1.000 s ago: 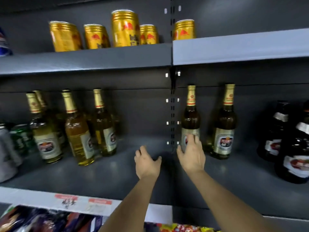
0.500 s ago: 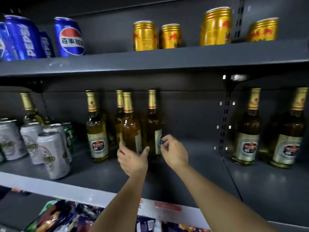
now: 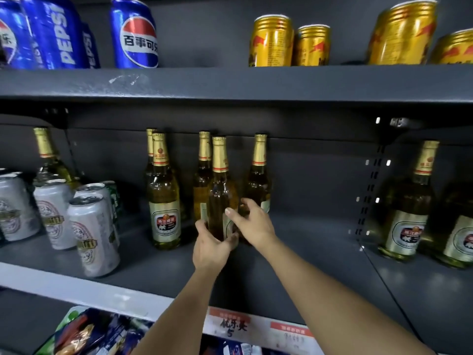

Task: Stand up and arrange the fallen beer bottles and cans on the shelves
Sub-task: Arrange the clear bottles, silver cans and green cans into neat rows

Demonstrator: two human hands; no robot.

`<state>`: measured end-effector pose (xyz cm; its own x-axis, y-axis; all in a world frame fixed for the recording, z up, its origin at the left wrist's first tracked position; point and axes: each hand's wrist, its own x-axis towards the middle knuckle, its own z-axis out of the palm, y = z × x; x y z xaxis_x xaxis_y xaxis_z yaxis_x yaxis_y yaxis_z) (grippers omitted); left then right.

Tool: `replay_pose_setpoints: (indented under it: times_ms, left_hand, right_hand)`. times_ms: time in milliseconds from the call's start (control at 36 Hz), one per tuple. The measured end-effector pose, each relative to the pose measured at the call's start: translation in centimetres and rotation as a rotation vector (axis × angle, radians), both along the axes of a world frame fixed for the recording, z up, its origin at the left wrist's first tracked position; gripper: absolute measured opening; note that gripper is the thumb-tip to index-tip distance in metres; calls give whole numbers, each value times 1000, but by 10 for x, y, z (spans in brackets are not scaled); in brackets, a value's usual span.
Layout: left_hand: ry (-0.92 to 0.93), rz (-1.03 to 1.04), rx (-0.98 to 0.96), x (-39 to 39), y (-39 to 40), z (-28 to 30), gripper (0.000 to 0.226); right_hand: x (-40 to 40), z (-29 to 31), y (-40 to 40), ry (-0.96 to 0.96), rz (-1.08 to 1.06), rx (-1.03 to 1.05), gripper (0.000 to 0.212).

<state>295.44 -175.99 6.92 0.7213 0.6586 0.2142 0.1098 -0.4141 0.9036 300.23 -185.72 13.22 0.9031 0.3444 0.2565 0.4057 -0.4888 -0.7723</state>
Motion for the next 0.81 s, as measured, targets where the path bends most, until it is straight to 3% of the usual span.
replay_pose_setpoints:
  times_ms: [167, 306, 389, 639, 806]
  left_hand:
    - [-14, -73, -2, -2, -4, 3, 86]
    - [3, -19, 67, -7, -9, 2, 85]
    - [-10, -8, 124, -14, -14, 2, 85]
    - [-115, -130, 32, -16, -80, 12, 52]
    - [-122, -213, 57, 6, -133, 13, 63]
  right_hand:
    - [-2, 4, 21, 153, 24, 68, 84]
    - [-10, 3, 21, 7, -104, -25, 76]
    - [-20, -1, 12, -9, -135, 24, 76]
    - [-30, 4, -53, -33, -121, 149, 75]
    - [-19, 7, -114, -31, -192, 184, 66]
